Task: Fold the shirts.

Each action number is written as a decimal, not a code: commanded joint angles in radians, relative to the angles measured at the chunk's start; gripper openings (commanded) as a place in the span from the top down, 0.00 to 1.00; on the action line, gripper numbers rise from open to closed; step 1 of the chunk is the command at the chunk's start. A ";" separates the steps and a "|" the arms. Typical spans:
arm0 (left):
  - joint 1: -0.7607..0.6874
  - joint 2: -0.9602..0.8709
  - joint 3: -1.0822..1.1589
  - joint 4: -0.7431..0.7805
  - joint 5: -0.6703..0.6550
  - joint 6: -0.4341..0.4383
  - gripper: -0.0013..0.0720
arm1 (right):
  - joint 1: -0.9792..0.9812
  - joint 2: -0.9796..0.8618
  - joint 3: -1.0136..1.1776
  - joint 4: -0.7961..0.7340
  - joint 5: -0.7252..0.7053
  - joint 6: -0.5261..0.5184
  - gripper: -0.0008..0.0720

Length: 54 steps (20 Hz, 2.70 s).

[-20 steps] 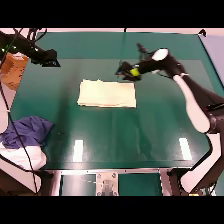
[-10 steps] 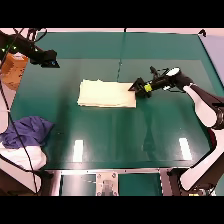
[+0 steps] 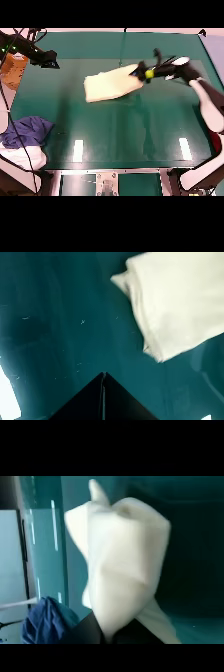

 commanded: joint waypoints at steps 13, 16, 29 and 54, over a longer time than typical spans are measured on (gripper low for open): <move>0.000 0.000 0.001 -0.001 -0.015 -0.002 0.95 | -0.842 0.357 0.024 0.014 0.082 0.072 0.97; 0.000 0.000 0.001 -0.001 -0.014 -0.010 0.95 | -0.943 0.351 0.024 0.013 0.082 0.063 0.97; -0.001 -0.003 -0.038 -0.003 -0.051 -0.027 0.95 | -1.270 0.365 0.022 -0.356 0.435 0.324 0.97; -0.001 0.048 -0.010 -0.107 0.006 -0.081 0.95 | -1.028 0.378 -0.175 -0.652 0.221 0.251 0.97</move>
